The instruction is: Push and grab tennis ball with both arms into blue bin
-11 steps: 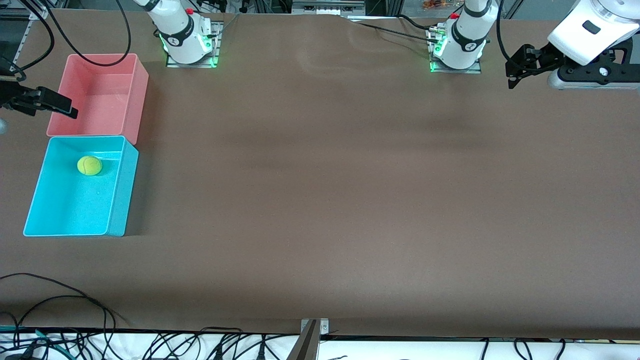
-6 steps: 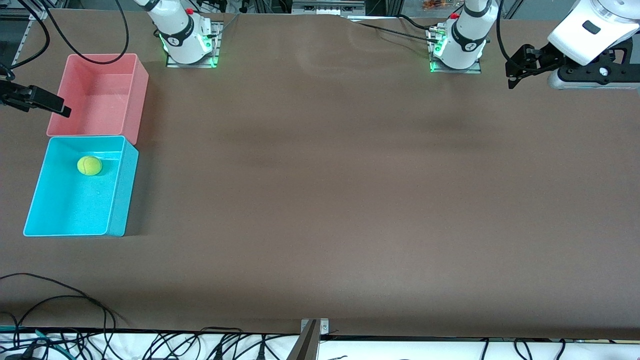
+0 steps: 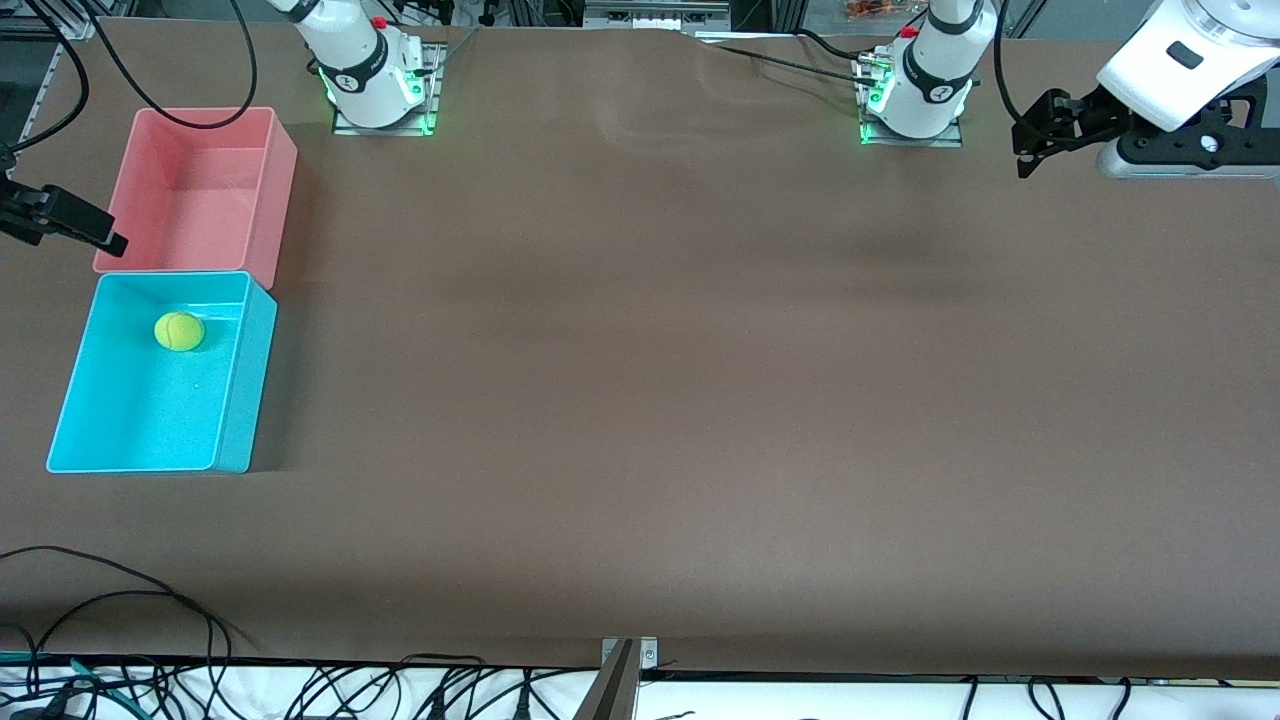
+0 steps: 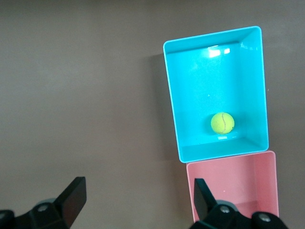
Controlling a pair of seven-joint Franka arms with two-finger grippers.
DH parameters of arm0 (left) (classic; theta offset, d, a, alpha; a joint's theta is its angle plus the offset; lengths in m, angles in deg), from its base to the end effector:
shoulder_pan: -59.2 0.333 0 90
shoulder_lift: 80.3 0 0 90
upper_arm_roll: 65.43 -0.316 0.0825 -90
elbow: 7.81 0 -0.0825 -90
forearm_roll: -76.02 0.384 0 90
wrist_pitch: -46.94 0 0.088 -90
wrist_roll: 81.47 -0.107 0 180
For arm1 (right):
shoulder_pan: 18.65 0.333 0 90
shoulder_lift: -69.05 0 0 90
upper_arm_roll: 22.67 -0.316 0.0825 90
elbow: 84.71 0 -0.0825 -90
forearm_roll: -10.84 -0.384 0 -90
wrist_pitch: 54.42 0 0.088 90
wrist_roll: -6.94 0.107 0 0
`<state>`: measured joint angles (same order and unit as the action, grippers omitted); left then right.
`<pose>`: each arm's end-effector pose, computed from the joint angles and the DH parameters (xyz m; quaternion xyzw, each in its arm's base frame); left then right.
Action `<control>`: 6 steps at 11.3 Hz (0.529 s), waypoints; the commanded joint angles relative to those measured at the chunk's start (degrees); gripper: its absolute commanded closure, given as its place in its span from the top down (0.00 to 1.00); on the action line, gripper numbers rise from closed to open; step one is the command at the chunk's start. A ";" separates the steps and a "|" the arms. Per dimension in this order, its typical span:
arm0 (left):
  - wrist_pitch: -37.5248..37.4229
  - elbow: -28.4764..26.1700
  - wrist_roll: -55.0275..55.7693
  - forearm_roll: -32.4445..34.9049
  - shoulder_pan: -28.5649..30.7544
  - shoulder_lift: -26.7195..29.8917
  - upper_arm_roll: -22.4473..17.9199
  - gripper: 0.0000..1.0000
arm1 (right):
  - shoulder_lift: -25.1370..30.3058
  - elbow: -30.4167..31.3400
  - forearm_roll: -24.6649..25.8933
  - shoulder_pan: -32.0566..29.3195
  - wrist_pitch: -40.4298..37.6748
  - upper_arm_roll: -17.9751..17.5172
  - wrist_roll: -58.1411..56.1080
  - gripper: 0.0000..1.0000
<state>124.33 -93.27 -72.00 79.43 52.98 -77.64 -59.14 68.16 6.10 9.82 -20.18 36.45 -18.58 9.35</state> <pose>0.5050 -0.1062 0.6678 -0.9981 0.0212 0.0404 0.0403 0.5576 -0.0527 0.6105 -0.9975 0.0702 0.0070 0.0085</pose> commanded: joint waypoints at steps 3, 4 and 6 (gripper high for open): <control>-1.36 1.70 0.29 0.63 0.51 -0.55 -0.22 1.00 | 1.24 1.12 0.32 -0.93 0.27 -1.72 0.05 1.00; -1.36 1.70 0.29 0.63 0.51 -0.55 -0.14 1.00 | 1.24 1.12 0.32 -1.02 0.27 -1.72 0.05 1.00; -1.36 1.70 0.37 0.55 0.43 -0.55 0.21 1.00 | 1.15 0.86 0.23 -2.24 0.10 -1.98 -0.30 1.00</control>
<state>124.33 -93.27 -71.96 79.43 53.26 -77.64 -59.44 68.17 6.10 9.82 -20.23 36.44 -19.38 9.35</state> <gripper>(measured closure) 0.000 0.000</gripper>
